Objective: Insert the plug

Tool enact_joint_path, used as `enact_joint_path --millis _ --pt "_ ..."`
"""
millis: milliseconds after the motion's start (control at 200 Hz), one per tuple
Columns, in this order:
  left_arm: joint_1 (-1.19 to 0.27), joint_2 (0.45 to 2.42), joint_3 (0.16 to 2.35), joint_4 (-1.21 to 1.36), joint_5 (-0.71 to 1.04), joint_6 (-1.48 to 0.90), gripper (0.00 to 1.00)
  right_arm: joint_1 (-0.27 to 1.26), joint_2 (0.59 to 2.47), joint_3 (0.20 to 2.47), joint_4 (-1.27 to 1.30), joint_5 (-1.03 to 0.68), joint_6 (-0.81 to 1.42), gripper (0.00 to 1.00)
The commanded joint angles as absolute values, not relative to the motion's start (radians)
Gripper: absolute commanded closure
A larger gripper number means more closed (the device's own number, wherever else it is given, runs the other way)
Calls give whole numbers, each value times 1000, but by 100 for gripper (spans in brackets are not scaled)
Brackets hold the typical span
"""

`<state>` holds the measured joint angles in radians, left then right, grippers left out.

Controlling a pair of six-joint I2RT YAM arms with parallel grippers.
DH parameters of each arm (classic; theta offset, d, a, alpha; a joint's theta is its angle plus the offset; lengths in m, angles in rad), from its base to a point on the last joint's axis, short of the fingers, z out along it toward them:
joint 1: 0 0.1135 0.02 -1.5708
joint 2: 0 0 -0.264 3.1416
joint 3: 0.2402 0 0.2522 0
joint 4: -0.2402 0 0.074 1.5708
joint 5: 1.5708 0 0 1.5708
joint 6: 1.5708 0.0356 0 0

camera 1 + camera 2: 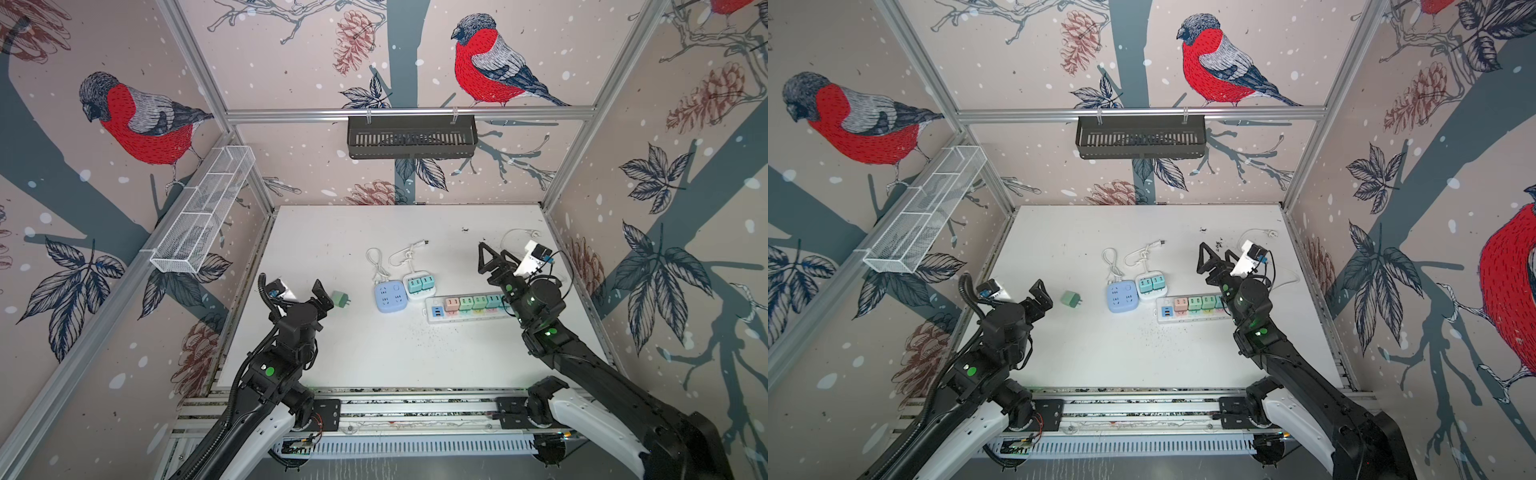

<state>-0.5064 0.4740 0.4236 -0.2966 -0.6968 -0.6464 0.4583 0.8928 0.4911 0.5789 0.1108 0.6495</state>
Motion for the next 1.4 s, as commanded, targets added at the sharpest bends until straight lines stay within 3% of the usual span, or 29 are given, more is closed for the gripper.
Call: enact_joint_path --millis 0,100,310,480,680,760,1101,1271,1396 --pt "-503 485 342 -239 -804 -689 3 554 948 658 412 101 538 0" --pt "-500 470 362 -300 -839 -726 3 713 1019 721 385 212 455 0" --pt "-476 348 314 -319 -835 -759 3 913 1224 836 424 215 381 0" --pt "-357 362 304 -283 -696 -737 3 1011 1470 1014 345 254 322 0" --pt "-11 490 298 -207 -322 -692 3 1066 1760 1216 289 211 268 0" --pt "61 488 289 -198 -252 -688 3 1082 1882 1326 239 179 239 0" --pt "64 349 267 -254 -295 -716 3 1083 2284 1779 -33 -48 193 2" --pt "63 338 269 -274 -305 -725 3 1064 2357 1839 -80 -70 179 5" --pt "64 326 267 -277 -304 -727 3 1061 2395 1869 -120 -81 155 14"
